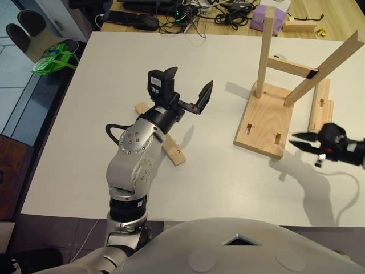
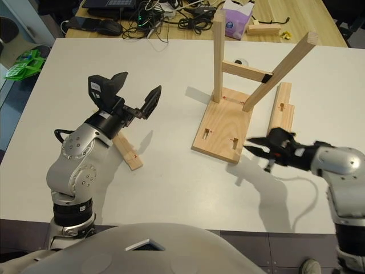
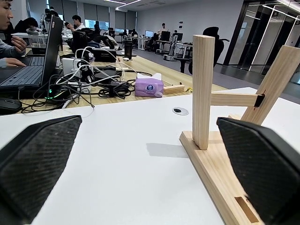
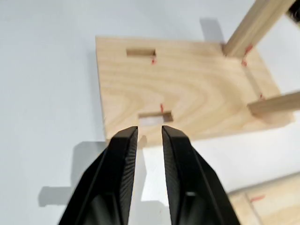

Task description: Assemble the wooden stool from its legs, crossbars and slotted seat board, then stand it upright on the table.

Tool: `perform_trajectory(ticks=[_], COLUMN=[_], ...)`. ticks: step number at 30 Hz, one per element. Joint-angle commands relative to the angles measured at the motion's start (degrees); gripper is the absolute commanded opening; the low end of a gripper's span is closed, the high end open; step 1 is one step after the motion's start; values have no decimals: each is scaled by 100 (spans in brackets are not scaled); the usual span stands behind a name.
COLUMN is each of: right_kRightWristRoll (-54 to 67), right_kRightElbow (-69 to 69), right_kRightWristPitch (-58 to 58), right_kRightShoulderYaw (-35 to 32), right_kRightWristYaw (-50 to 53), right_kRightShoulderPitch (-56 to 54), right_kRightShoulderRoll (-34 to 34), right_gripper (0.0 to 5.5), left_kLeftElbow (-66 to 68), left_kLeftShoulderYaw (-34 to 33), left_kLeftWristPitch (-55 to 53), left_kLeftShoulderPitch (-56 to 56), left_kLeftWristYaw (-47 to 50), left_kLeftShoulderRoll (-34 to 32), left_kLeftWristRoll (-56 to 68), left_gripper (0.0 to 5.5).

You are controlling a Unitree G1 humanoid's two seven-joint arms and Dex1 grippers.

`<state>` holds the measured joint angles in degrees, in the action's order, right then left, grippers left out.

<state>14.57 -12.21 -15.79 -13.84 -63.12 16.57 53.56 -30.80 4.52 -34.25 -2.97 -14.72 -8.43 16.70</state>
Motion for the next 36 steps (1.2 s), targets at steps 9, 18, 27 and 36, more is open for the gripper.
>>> perform_trajectory(ticks=[9,18,27,36], right_kRightWristRoll=[-772,-122,672,760], right_kRightElbow=[4175,4043,3595,3472], right_kRightWristPitch=[1692,-348,-2581,-3668], right_kRightShoulderYaw=[125,395,-227,-617], right_kRightWristYaw=[1493,2650,4410,5583], right_kRightShoulderPitch=[-50,-834,-1605,-1786], right_kRightShoulderRoll=[-1155,-1928,-2645,-3045], right_gripper=[285,285,285,229], left_kLeftElbow=[143,151,177,171], left_kLeftShoulderYaw=[-177,-231,-153,-156], left_kLeftWristPitch=[446,372,352,350], left_kLeftShoulderPitch=[181,121,74,33], left_kLeftWristYaw=[357,404,351,321], left_kLeftShoulderRoll=[9,2,21,13], left_kLeftWristRoll=[-217,-167,-137,-108], left_gripper=[540,540,540,540])
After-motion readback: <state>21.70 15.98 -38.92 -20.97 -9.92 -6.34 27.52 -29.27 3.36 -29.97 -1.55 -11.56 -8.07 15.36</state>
